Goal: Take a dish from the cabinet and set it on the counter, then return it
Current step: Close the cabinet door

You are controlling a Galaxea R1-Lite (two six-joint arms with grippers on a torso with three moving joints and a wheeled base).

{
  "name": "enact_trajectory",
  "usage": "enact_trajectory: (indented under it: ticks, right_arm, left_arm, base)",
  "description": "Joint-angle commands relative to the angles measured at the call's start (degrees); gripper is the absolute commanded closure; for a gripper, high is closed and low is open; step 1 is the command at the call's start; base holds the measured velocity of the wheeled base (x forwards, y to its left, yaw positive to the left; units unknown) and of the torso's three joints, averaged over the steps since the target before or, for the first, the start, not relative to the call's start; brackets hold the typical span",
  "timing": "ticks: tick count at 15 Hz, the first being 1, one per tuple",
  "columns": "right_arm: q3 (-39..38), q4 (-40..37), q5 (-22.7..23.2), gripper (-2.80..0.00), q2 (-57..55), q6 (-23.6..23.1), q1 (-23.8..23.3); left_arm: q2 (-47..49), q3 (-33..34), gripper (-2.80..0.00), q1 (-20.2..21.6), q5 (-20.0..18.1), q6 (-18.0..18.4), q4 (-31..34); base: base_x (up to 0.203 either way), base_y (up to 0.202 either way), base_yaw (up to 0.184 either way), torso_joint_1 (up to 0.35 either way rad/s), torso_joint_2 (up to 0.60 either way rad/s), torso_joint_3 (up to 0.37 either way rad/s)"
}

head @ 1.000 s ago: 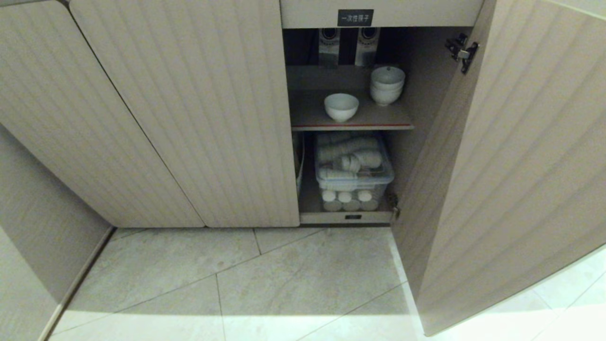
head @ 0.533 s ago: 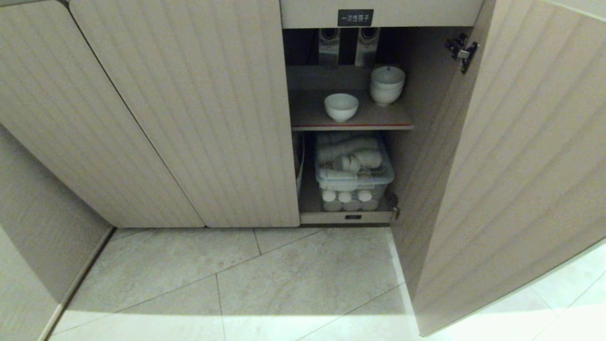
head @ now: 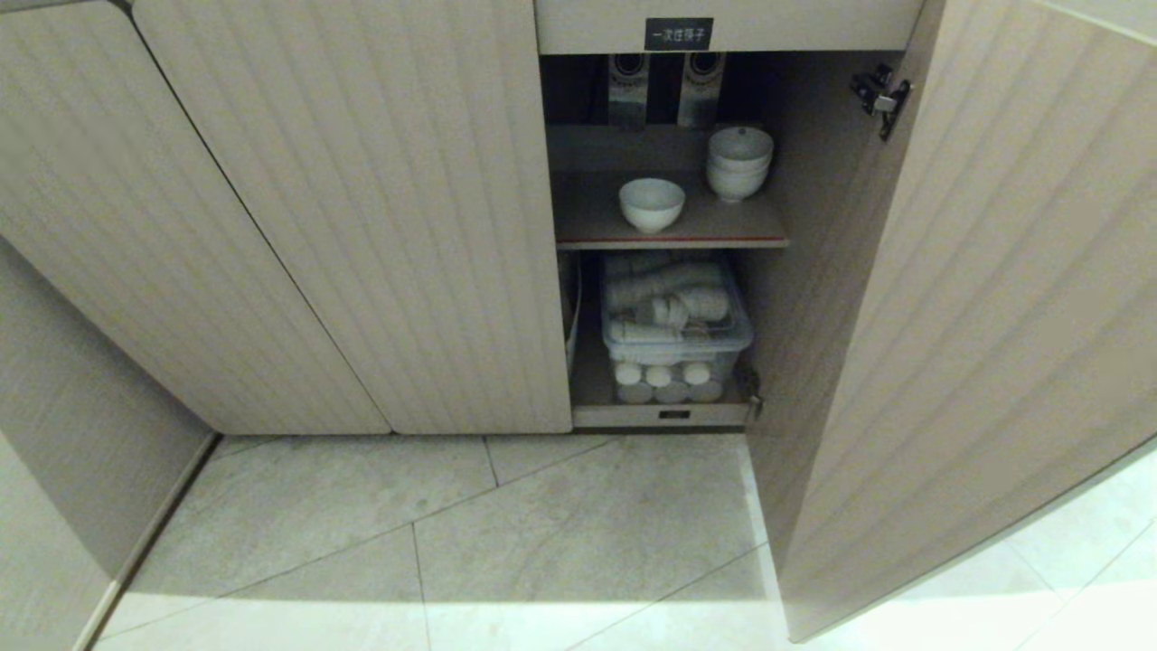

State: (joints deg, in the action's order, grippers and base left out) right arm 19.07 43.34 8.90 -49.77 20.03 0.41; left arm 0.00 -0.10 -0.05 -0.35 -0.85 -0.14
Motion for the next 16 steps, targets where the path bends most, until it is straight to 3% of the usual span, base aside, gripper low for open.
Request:
enact_trajectory:
  ticks: [1, 5, 11, 16]
  right_arm:
    - [0.00, 1.98, 0.07, 0.00, -3.01, 0.10, 1.55]
    - [0.09, 5.68, 0.07, 0.00, -5.48, 0.10, 5.59]
    - [0.38, 11.15, 0.07, 0.00, -9.78, 1.74, 6.93]
    - [1.05, 18.96, 0.01, 0.00, -16.54, 1.53, 12.43]
  left_arm:
    - [0.00, 0.01, 0.00, -0.01, 0.00, -0.03, -0.04]
    - [0.00, 0.01, 0.00, -0.04, 0.00, -0.03, -0.04]
    - [0.00, 0.01, 0.00, -0.04, 0.00, -0.03, -0.04]
    - [0.00, 0.01, 0.00, -0.04, 0.00, -0.03, -0.04]
  base:
    - [0.000, 0.000, 0.000, 0.000, 0.00, 0.000]
    - [0.000, 0.000, 0.000, 0.000, 0.00, 0.000]
    - [0.000, 0.000, 0.000, 0.000, 0.00, 0.000]
    - [0.000, 0.000, 0.000, 0.000, 0.00, 0.000]
